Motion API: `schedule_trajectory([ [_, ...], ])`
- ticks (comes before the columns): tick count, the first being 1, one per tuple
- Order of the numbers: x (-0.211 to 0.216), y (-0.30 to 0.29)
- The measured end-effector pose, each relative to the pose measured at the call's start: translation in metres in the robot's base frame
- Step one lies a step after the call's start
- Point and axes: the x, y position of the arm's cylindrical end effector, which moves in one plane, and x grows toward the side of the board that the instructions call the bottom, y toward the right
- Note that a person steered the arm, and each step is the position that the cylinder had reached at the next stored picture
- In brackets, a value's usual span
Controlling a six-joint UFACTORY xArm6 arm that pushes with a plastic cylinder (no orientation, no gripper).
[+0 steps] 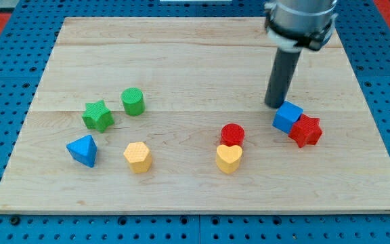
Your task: Push the blue cube red star and green circle towards the bottom side of the board
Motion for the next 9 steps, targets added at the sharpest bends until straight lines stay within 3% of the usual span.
schedule_trajectory([
  [1,-0.001,0.022],
  [3,0.061,0.027],
  [6,0.086,0.061],
  [7,0.085,0.073],
  [8,0.023,0.088],
  [9,-0.009,-0.011],
])
